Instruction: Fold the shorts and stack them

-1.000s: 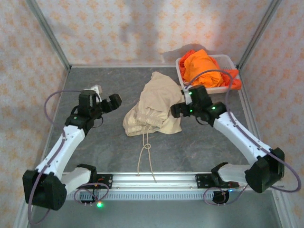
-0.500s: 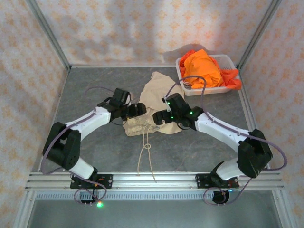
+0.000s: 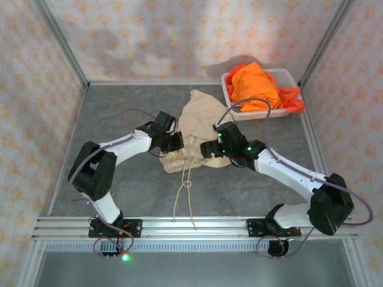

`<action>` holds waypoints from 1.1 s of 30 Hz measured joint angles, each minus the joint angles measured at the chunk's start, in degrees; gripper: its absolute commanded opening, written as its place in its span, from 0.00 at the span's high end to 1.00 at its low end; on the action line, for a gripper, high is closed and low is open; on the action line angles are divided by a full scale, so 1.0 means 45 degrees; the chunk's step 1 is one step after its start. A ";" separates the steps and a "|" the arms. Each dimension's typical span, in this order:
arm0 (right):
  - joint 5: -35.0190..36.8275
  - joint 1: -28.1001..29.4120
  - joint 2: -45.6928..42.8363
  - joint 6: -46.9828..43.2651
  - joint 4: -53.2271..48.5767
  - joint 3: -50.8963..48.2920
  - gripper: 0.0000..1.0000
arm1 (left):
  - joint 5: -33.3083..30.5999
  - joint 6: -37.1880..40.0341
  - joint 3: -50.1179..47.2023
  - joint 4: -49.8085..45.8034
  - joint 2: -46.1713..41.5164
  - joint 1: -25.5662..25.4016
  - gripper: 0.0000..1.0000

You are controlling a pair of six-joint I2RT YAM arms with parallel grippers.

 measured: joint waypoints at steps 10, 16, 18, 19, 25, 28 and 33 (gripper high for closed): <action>-0.0335 -0.0063 0.0408 -0.0214 -0.0049 0.1112 0.00 | -0.2526 0.1520 0.4668 -0.3351 -0.4216 0.3886 1.00; -0.0418 -0.0063 -0.0068 -0.0306 -0.0121 0.1311 0.01 | -0.3968 0.2331 0.8500 -0.5163 -0.5008 0.3269 1.00; -0.0427 -0.0102 -0.0471 -0.0311 -0.0248 0.1307 0.01 | -0.4585 0.2458 0.9136 -0.5498 -0.5022 0.2501 1.00; -0.0427 -0.0151 -0.0729 -0.0311 -0.0340 0.1302 0.01 | -0.4886 0.2497 0.9374 -0.5610 -0.4945 0.1982 1.00; -0.0413 -0.1195 -0.2302 -0.0306 -0.0967 0.0869 0.01 | -0.5693 0.2263 0.9607 -0.5523 -0.3293 -0.0554 1.00; -0.0311 -0.1773 -0.3089 -0.0306 -0.1535 0.0500 0.01 | -0.5343 0.1715 0.9530 -0.5013 -0.1569 -0.1375 0.77; -0.0364 -0.2322 -0.3657 -0.0189 -0.2210 -0.0034 0.01 | -0.3861 0.1277 1.1045 -0.4575 0.2433 -0.2098 0.25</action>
